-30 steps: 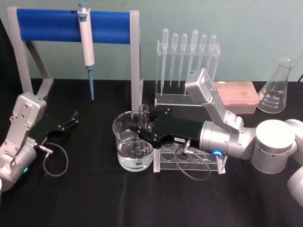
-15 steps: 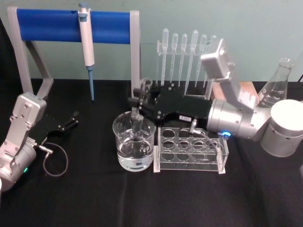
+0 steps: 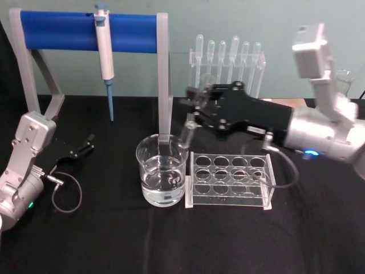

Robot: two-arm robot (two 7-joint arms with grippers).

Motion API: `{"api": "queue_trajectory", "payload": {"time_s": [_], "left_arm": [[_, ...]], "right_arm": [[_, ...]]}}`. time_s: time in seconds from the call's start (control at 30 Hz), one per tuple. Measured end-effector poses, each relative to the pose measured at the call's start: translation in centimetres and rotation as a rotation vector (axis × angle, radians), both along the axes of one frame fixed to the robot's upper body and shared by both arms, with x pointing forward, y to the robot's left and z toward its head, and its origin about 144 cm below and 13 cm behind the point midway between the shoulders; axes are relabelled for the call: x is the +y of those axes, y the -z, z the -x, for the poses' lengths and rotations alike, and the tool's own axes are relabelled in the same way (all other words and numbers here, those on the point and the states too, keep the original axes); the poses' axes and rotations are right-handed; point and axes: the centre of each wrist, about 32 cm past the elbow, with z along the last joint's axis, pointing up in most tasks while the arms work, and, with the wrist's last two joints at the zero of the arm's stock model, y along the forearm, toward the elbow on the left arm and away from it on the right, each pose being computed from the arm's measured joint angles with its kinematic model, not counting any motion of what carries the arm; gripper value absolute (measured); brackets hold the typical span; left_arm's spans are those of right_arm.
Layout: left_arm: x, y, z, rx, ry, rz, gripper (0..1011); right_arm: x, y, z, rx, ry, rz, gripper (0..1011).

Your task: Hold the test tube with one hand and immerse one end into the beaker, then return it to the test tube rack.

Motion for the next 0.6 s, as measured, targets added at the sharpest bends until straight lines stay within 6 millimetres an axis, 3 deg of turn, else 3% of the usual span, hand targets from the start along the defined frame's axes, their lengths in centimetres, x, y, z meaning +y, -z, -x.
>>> {"api": "queue_trajectory", "payload": {"time_s": [0.33,0.6], "left_arm": [[0.0,0.0,0.0,0.000,0.000,0.000,1000],[0.0,0.0,0.0,0.000,0.000,0.000,1000]], "right_arm": [[-4.0,0.6,1.9,0.024,0.066,0.009,226],[-5.4,2.2,2.6,0.041,0.103,0.027,226]]}}
